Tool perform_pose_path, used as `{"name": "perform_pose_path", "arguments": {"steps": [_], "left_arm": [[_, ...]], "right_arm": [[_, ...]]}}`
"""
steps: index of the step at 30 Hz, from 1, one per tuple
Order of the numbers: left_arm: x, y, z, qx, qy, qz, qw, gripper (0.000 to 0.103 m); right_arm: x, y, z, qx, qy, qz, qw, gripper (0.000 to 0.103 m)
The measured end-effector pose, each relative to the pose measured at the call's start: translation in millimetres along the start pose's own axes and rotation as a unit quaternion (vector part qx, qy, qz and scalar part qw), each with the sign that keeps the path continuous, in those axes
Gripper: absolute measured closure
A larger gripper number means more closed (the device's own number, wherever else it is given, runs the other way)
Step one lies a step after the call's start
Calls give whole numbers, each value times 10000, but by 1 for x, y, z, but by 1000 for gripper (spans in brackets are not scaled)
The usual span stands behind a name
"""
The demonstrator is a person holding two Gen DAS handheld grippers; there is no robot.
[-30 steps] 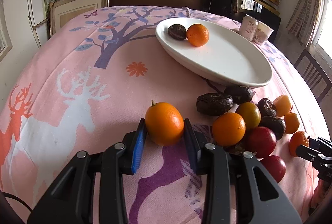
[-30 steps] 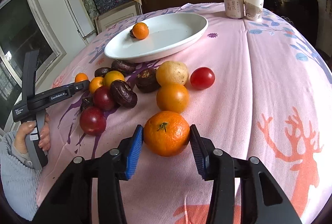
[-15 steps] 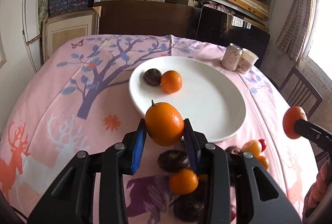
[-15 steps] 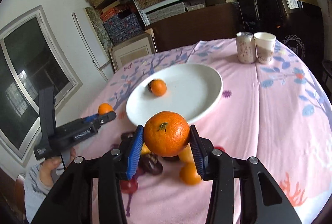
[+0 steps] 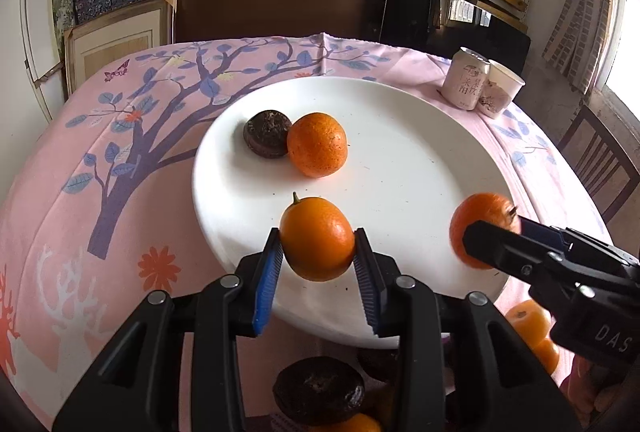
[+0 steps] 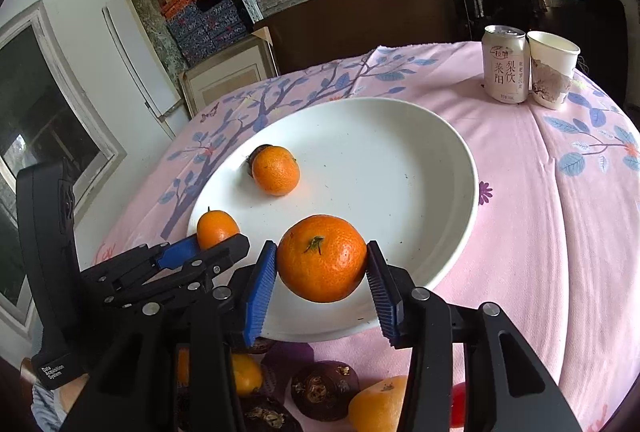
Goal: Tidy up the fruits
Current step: 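Lower both held fruits onto the white plate and open both tools, then grasp another dark passion fruit with the left tool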
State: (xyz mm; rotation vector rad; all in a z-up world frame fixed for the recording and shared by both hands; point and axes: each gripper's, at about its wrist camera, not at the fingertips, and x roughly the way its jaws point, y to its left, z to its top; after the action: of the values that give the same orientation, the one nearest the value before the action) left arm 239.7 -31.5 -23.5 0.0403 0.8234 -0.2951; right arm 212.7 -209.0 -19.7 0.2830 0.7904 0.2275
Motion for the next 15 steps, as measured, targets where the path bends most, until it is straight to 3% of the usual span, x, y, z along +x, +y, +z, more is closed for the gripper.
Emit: {"name": "perform_pose_path", "arguments": {"steps": [2,4,7,11,15], "left_arm": [[-5,-2,-1,22,-130,-46,9999,38],[-14,-3,-1,36,-278,7,9996,29],[-29,3,-6,-3,-430,33,9991,29],[-50,22,-23,-398,-453,-130,9981,26],[-61,41,-46,-695,-413,14,9967,25]], "right_arm": [[-1,-4,-2,40,-103,-105,9999,38],[-15,-6,0,76,-347,-28,9994,38],[-56,-12,2,217,-966,259,9948,36],[-94,-17,-6,84,-1556,117,9877,23],[-95,-33,-24,191,-1455,-67,9891,23]]}}
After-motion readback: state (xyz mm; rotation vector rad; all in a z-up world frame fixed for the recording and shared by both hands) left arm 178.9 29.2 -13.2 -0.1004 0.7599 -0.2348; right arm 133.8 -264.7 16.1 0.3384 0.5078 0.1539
